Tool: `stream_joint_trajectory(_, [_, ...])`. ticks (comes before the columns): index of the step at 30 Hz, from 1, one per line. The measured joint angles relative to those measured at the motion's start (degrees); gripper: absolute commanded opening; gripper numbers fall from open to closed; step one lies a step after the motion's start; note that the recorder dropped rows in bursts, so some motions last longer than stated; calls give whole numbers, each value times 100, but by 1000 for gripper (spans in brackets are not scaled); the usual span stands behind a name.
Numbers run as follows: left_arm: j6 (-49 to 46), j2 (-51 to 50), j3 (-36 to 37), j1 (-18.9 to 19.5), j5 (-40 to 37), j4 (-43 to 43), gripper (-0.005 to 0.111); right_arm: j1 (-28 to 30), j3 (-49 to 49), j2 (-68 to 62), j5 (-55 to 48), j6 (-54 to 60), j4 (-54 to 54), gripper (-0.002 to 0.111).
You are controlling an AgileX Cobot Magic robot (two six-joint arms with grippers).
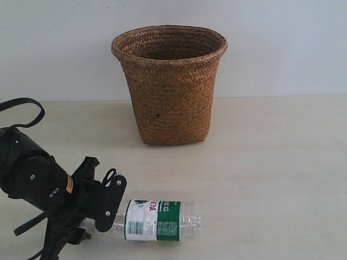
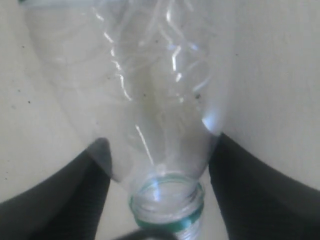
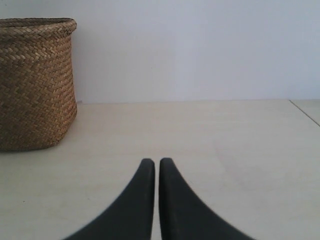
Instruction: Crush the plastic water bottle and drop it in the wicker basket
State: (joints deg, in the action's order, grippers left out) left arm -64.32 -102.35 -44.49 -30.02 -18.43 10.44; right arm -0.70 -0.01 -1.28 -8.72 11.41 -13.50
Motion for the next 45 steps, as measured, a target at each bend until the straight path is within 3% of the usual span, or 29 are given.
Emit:
stream_joint_trajectory(5, [394,-3,-10,0,12,0,4,0,0,0,0,0,0,1])
stream_joint_trajectory(22, [1781,-3,-10,0,61,-304,4,0,0,0,0,0,0,1])
stream_joint_trajectory(45, [1107,-39,-10,-226,463,-645,4,0,0,0,0,0,0,1])
